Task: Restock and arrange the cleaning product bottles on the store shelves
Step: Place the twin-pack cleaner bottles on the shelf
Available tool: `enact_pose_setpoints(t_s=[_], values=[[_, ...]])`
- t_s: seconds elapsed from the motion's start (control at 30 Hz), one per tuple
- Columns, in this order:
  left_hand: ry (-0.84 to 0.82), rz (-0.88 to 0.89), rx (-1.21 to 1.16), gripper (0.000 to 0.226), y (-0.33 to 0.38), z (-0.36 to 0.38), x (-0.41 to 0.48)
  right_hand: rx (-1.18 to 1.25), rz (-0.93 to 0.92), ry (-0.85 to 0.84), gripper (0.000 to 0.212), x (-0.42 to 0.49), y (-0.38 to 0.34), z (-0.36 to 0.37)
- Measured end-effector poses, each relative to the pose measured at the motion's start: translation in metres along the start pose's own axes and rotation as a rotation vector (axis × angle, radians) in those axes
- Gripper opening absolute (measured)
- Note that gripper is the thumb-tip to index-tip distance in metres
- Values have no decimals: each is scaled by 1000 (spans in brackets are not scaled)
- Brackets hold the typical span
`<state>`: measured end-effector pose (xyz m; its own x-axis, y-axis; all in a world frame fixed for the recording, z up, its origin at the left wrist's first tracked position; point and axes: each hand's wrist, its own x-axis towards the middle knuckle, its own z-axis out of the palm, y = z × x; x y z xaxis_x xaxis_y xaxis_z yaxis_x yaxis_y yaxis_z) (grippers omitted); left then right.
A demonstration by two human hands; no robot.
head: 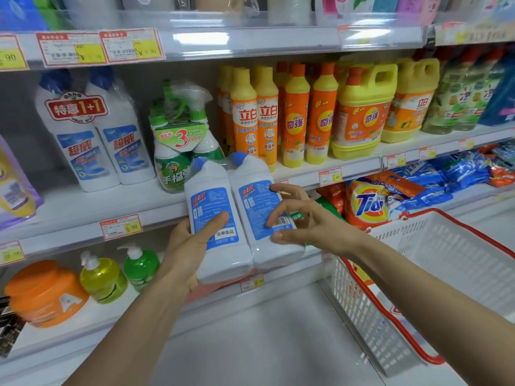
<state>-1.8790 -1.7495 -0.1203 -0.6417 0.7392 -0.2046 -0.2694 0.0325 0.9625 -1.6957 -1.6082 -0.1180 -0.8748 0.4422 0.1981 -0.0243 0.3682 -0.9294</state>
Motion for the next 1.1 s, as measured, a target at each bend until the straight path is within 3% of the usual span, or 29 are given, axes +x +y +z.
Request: enact_pose_setpoints(t_s=[0.13, 0.3, 0.43, 0.57, 0.77, 0.93, 1.03, 1.1], values=[[-25, 8, 6, 37, -4, 8, 2, 125, 27, 61, 18, -6, 6, -7], [-51, 46, 46, 55, -7, 22, 1, 178, 93, 153, 32, -17, 8, -34], [-101, 115, 70, 39, -12, 37, 0, 164, 157, 406, 55, -14, 12, -66], [-186, 227, 158, 40, -21, 58, -1, 162, 234, 384, 76, -1, 5, -95], [-373, 296, 244, 49, -39, 96, 6, 22, 101, 552, 22, -29, 2, -120], [-454, 279, 220, 59, -54, 142, 23, -72, 11, 675, 28, -61, 8, -144], [-499, 306, 246, 48, -64, 177, 28, -188, 32, 688, 44, -82, 9, -170], [-508, 323, 297, 45, -70, 202, 37, -281, 40, 708, 43, -98, 11, -190]])
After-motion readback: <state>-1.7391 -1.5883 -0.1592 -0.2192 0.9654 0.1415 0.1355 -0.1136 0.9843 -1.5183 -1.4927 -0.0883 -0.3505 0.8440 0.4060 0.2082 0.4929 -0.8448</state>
